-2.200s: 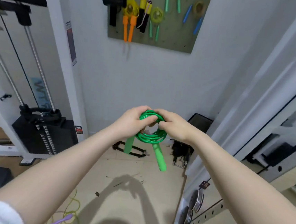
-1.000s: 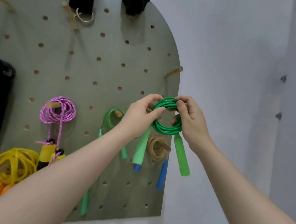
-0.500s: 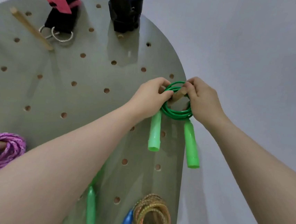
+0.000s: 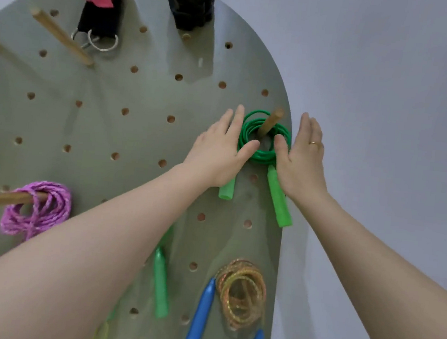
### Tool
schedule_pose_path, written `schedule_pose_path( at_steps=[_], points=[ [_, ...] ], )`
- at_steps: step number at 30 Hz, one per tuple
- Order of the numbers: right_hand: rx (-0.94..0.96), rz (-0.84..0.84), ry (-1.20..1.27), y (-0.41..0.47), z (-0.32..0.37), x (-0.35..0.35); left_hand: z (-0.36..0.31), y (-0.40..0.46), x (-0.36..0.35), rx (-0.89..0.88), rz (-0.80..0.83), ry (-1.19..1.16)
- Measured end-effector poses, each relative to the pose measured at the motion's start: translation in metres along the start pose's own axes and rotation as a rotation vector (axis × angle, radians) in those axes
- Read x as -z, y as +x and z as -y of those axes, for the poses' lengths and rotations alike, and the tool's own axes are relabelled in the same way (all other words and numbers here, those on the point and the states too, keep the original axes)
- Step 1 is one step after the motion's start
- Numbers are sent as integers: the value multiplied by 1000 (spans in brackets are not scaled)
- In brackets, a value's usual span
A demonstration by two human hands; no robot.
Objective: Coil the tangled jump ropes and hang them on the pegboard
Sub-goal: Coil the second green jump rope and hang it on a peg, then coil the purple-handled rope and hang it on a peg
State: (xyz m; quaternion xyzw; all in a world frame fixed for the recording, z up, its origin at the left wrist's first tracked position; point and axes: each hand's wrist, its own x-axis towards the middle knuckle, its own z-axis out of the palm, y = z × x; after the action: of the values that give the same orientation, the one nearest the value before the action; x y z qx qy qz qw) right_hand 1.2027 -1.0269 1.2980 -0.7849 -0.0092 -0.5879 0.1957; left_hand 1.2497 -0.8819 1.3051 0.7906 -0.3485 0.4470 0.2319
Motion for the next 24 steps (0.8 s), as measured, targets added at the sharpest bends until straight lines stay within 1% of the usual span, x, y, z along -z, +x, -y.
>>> schedule_pose_path(
  at_steps=[1, 3, 5, 7, 10, 12, 15, 17, 19, 21, 24],
  points=[
    [27, -66, 54, -17, 4, 4, -4, -16, 8, -9, -13, -72],
    [104, -164, 110, -55, 15, 10, -9, -56, 27, -88, -78, -105],
    [180, -166, 199, -95, 34, 11, -9, -102, 48, -194, -130, -97],
    [232, -43, 287, -139, 58, 5, 1, -154, 69, -213, -112, -113],
    [238, 291, 352, -222, 106, -17, 32, -251, 94, -103, 27, -84],
    [210, 525, 380, -285, 143, -36, 57, -329, 110, 43, 144, -57],
    [174, 899, 437, -389, 211, -60, 94, -463, 151, 416, 379, -25],
    [196, 1153, 494, -454, 261, -72, 116, -554, 189, 638, 526, 16],
    [284, 1365, 536, -515, 312, -87, 128, -644, 233, 844, 631, 48],
    [396, 1564, 546, -576, 362, -96, 124, -731, 280, 1102, 686, 45],
    [660, 1888, 519, -663, 428, -97, 93, -843, 340, 1492, 650, 13]
  ],
)
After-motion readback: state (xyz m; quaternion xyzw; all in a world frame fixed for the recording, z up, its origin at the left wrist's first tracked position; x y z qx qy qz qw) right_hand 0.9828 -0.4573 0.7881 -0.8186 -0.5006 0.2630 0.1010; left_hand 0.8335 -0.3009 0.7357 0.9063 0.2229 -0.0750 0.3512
